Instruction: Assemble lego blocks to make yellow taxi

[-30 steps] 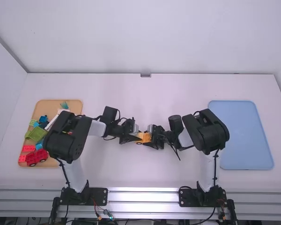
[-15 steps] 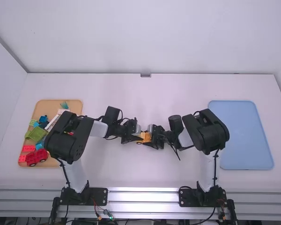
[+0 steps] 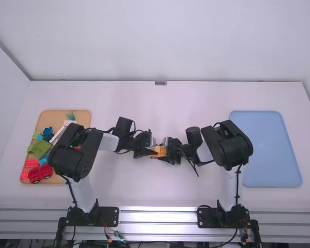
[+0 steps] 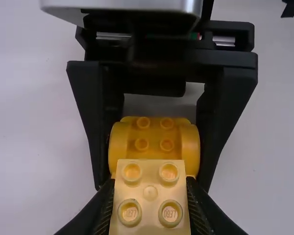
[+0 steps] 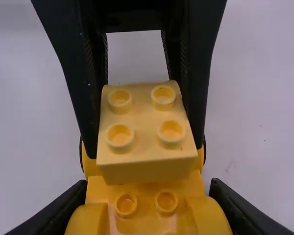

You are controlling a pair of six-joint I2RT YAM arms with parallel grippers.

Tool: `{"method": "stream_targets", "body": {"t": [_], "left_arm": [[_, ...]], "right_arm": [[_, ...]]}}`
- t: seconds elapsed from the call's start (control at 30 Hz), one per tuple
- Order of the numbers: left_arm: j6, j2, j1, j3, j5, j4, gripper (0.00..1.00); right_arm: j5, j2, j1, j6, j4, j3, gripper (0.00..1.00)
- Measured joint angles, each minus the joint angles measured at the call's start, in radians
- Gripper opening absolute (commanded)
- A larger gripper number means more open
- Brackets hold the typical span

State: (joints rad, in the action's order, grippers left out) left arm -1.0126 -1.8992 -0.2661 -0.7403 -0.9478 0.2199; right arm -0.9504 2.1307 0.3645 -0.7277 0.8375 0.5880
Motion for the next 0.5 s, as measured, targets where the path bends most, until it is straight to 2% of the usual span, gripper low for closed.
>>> {"method": "stream_targets", "body": {"t": [0.5], "left_arm": [[0.003, 0.025, 0.0, 0.001, 0.044, -0.028, 0.06]], "right_arm": [[-0.004, 0.0, 0.0, -0.001, -0.002, 0.0, 0.55]]}}
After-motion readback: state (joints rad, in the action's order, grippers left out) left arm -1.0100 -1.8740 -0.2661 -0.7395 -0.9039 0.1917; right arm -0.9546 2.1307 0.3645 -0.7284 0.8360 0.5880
